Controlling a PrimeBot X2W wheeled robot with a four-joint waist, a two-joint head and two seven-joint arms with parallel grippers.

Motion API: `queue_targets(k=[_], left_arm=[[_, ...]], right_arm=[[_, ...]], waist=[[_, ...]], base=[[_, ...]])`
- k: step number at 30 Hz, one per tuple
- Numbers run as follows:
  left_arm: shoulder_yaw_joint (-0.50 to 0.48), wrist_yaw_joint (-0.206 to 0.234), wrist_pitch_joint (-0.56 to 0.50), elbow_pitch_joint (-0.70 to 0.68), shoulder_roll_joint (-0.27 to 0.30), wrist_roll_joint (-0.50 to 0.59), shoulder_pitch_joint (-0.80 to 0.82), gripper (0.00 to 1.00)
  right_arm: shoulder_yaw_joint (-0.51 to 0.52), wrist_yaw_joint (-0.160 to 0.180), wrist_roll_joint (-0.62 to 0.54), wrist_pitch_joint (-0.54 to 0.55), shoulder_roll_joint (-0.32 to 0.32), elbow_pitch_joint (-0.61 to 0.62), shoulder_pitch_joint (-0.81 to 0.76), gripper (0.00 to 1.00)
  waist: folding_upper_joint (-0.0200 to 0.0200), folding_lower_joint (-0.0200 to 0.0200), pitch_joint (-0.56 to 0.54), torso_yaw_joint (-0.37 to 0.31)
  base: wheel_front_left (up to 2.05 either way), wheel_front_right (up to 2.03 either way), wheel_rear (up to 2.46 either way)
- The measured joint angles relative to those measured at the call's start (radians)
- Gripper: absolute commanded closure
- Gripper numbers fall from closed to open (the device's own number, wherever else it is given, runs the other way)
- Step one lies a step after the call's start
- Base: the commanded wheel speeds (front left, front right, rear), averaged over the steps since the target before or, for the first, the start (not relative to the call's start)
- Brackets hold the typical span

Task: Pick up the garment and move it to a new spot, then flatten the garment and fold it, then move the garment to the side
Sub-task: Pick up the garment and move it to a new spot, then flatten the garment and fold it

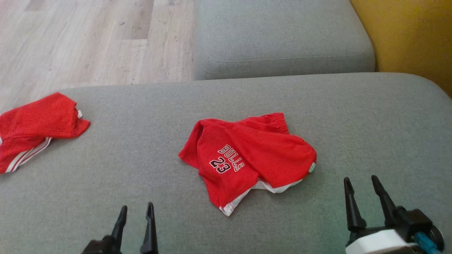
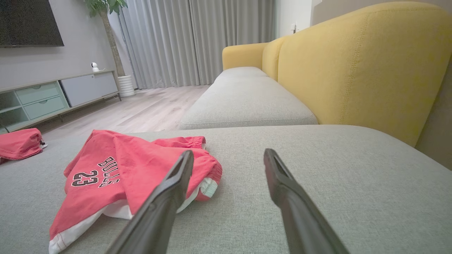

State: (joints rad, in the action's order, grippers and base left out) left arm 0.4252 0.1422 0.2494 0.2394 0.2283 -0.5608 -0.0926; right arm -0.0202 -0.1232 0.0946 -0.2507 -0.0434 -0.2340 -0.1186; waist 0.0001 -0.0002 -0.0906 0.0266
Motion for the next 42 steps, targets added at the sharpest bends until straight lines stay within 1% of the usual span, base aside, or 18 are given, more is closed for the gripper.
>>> queue_targets(k=[5,15,28,36,39,42], left_arm=[[-0.011,-0.002,0.000,-0.027,-0.020,0.033,-0.038,0.00],[-0.037,-0.019,0.000,-0.030,-0.035,0.055,-0.053,0.00],[-0.039,-0.021,0.000,-0.030,-0.044,0.069,-0.053,0.00],[-0.036,-0.020,0.000,-0.029,-0.046,0.079,-0.051,0.00],[-0.007,-0.036,-0.002,-0.024,-0.054,0.086,-0.045,0.00],[0.047,-0.070,-0.016,-0.001,-0.077,0.099,-0.021,0.00]], right_arm=[[0.007,0.000,0.012,0.000,0.000,0.007,-0.019,0.00],[0.016,0.000,0.021,0.000,0.000,0.006,-0.019,0.00],[0.022,0.000,0.021,0.000,0.000,-0.001,-0.019,0.00],[0.022,0.000,0.019,0.000,0.000,-0.001,-0.016,0.00],[0.022,0.000,0.017,0.000,0.000,-0.001,-0.014,0.00],[0.021,0.000,0.006,0.000,0.000,0.000,-0.012,0.00]], waist=[[-0.0001,0.0001,-0.010,0.005],[-0.0001,0.0001,-0.025,0.020],[0.0000,0.0002,-0.014,0.023],[0.0000,0.0002,0.002,0.014],[0.0000,0.0002,0.015,0.008],[0.0000,0.0002,0.031,-0.003]], base=[[0.00,0.00,0.00],[0.00,0.00,0.00],[0.00,0.00,0.00],[0.00,0.00,0.00],[0.00,0.00,0.00],[0.00,0.00,0.00]])
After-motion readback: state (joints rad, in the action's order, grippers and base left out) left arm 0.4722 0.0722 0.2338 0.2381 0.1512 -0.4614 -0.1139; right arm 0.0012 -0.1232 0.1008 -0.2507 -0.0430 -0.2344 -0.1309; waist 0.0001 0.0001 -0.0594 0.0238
